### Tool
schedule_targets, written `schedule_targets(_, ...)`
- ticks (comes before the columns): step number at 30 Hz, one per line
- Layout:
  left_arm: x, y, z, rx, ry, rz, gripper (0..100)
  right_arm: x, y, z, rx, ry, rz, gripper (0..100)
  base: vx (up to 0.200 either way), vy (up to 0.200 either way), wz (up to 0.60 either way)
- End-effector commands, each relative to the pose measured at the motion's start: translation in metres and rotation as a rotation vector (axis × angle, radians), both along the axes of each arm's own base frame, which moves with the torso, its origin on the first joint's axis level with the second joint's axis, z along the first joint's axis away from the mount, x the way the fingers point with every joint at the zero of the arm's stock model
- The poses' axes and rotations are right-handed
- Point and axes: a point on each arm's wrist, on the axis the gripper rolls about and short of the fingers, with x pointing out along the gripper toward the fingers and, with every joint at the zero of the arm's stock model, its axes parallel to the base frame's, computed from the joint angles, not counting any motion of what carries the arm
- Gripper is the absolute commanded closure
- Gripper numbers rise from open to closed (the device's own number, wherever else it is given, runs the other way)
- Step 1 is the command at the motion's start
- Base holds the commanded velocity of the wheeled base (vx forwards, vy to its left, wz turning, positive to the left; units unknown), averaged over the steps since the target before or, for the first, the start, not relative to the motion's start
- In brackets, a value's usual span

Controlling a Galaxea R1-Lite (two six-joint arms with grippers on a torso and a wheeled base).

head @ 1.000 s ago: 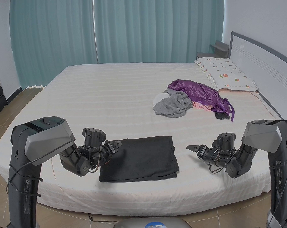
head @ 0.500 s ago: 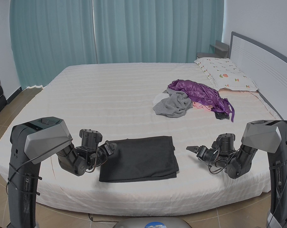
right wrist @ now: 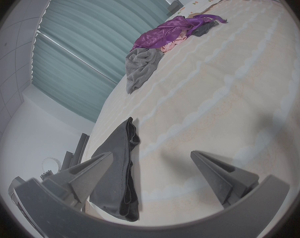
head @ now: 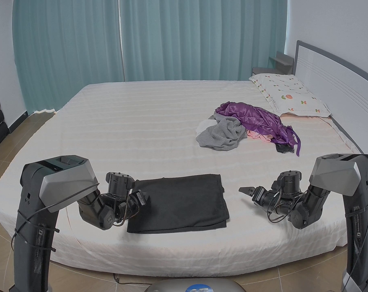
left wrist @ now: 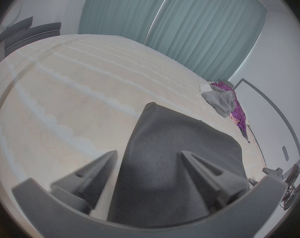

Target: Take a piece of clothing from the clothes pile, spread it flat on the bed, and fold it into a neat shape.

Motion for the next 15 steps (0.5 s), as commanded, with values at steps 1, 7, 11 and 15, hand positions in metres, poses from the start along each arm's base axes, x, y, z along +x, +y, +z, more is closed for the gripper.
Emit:
schedule_targets(1,0.0011,-0.0006,-0.0018,-0.003,-0.002,0.001,100,-0.0007,0.0000,-0.0013,-0.001,0.005,0.001,0,0.000,0.000,0.00)
schedule_targets(7,0.0012,-0.0005,-0.0016,-0.001,-0.004,0.007,100,-0.0006,0.0000,-0.0007,0.000,0.003,0.001,0,0.000,0.000,0.00)
schedule_targets(11,-0.0004,0.0000,-0.0023,0.003,0.001,0.007,100,-0.0006,0.0000,-0.0007,0.000,0.003,0.001,0,0.000,0.000,0.00)
schedule_targets(15,-0.0005,0.0007,-0.0024,0.005,0.001,0.009,100,-0.0010,-0.0001,-0.0010,-0.001,0.005,0.001,0,0.000,0.000,0.00)
